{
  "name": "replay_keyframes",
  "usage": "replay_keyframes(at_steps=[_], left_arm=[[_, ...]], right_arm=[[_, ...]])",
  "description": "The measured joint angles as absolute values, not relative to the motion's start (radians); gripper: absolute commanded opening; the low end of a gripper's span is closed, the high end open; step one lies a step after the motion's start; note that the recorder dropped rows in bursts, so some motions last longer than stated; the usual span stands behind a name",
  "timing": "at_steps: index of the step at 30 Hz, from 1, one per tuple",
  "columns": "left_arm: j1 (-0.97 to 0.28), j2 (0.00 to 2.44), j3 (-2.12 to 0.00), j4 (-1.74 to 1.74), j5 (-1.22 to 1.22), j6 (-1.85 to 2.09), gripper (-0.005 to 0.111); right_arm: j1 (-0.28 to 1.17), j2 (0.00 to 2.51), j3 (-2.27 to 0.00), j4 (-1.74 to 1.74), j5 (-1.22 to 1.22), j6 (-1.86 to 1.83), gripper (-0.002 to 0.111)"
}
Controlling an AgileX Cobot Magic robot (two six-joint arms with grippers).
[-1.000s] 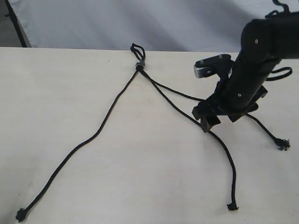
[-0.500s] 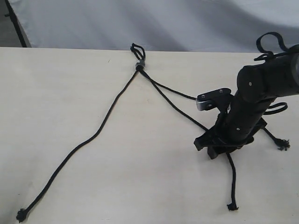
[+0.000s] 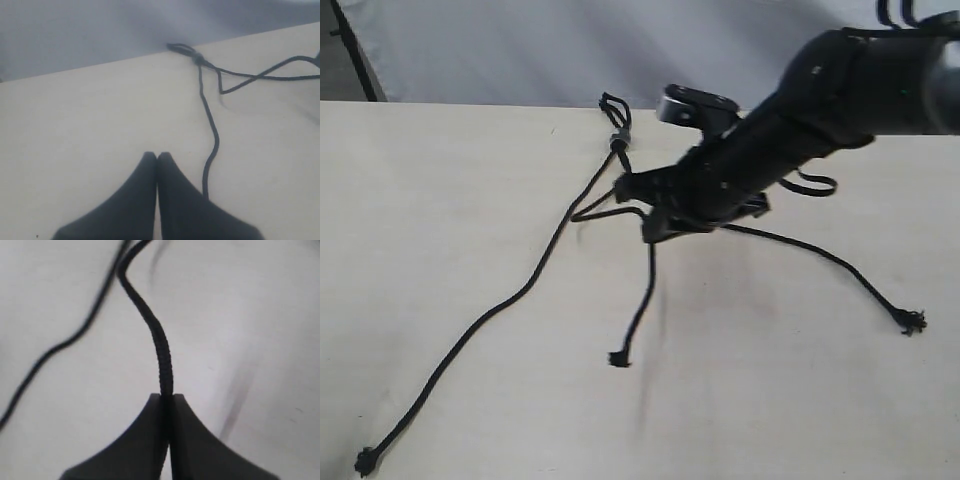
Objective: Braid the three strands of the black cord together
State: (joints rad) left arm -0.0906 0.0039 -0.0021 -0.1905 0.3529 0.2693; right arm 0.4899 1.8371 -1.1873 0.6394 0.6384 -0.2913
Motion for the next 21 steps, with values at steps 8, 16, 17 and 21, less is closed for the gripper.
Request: replay_keyframes(at_steps=[8, 16, 17, 21], left_arm=[[-0.091, 0.004, -0.002, -0.191, 0.353, 0.269, 0.001], [-0.091, 0.004, -0.002, -0.191, 0.353, 0.269, 0.001], [-0.091, 0.004, -0.002, -0.191, 0.353, 0.269, 0.001], [-0.091, 0.004, -0.002, -0.191, 0.353, 0.269, 0.001]], right_arm=[[0.705, 2.181, -1.635, 0.829, 0.612, -0.315, 0.0], [0.774, 2.401, -1.933, 0.894, 0.612, -0.303, 0.0], [0.782, 2.427, -1.964, 0.897, 0.611, -0.303, 0.0], [0.805, 2.481, -2.04, 0.901, 0.611, -0.299, 0.001]])
